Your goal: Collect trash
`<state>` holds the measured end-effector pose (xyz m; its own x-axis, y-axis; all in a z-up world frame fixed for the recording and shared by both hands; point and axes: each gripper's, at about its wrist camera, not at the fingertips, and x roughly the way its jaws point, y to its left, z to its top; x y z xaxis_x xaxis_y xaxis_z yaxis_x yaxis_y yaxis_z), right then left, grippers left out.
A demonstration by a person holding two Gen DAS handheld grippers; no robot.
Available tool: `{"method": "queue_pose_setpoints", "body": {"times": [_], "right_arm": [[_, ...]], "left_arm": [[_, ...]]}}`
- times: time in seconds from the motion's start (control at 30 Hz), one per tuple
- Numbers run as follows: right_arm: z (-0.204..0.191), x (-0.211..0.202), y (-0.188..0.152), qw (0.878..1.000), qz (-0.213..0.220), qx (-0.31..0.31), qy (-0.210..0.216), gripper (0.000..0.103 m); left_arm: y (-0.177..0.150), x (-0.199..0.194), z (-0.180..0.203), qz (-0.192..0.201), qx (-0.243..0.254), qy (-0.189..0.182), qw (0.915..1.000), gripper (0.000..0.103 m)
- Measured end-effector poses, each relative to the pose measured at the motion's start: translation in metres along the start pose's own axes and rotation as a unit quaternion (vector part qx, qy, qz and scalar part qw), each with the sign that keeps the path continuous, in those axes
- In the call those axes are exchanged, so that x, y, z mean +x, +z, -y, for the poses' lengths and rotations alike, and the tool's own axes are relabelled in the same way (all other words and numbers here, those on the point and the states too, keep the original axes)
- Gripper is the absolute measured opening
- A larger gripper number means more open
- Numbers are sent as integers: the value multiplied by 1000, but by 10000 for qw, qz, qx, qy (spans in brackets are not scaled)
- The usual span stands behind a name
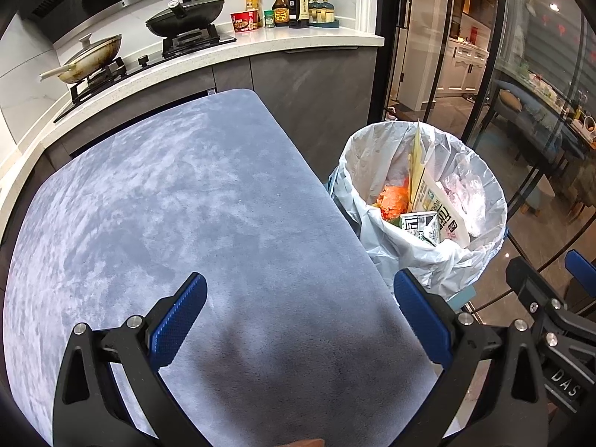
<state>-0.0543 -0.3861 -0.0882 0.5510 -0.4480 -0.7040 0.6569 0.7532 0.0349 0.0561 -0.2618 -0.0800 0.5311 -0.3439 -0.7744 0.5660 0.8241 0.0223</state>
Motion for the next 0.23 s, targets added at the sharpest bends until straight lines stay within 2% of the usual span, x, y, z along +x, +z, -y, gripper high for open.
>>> {"method": "queue_pose_setpoints", "body": {"times": [0.23], "right_arm": [[0, 0, 0, 10000, -3, 3, 0, 97]], "left_arm": [[0, 2, 2, -4, -10, -17, 10000, 96]]}}
